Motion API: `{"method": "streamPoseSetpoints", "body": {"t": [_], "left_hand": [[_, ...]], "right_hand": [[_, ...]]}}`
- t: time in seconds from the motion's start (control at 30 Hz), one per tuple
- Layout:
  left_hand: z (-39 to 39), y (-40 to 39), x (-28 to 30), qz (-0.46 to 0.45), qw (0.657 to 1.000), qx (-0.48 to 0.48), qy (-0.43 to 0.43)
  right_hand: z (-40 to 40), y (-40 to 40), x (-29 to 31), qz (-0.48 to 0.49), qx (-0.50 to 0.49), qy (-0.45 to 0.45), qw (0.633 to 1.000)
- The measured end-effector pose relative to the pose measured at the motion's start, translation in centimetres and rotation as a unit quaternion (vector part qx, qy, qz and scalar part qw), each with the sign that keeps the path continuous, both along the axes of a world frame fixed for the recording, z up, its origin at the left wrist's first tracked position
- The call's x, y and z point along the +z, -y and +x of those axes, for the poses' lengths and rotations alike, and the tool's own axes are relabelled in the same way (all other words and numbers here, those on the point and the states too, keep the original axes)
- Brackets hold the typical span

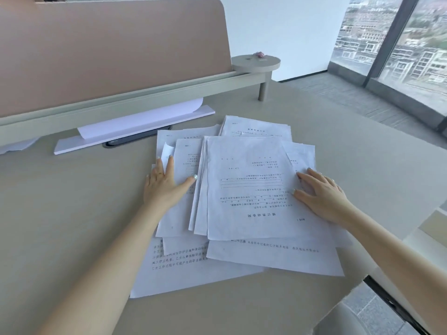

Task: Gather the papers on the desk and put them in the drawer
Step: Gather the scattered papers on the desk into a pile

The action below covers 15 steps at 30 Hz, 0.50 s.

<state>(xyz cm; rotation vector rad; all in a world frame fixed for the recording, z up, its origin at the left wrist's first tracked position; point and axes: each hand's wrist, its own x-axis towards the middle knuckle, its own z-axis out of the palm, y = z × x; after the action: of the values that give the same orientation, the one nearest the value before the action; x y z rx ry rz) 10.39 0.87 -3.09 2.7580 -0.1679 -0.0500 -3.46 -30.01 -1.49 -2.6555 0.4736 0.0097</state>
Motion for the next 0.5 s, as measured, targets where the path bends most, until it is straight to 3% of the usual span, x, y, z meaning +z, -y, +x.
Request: {"method": "streamPoseSetpoints", "body": {"t": [0.23, 0.4, 0.5], "left_hand": [[-0.6, 10.0, -0.2, 0.053, 0.992, -0.116, -0.006], [-2.8, 16.3, 0.0, 0.067, 0.983, -0.167, 0.045], [-4.3, 20.0, 0.9, 0.047, 0.973, -0.227, -0.006]], "right_hand": [[-4.1, 7.6, -0.4, 0.015, -0.138, 0.023, 0.990], [-7.0, 11.6, -0.6, 0.029, -0.241, 0.040, 0.969], [-8.9, 13.2, -1.1, 0.102, -0.302, 0.105, 0.942]]}}
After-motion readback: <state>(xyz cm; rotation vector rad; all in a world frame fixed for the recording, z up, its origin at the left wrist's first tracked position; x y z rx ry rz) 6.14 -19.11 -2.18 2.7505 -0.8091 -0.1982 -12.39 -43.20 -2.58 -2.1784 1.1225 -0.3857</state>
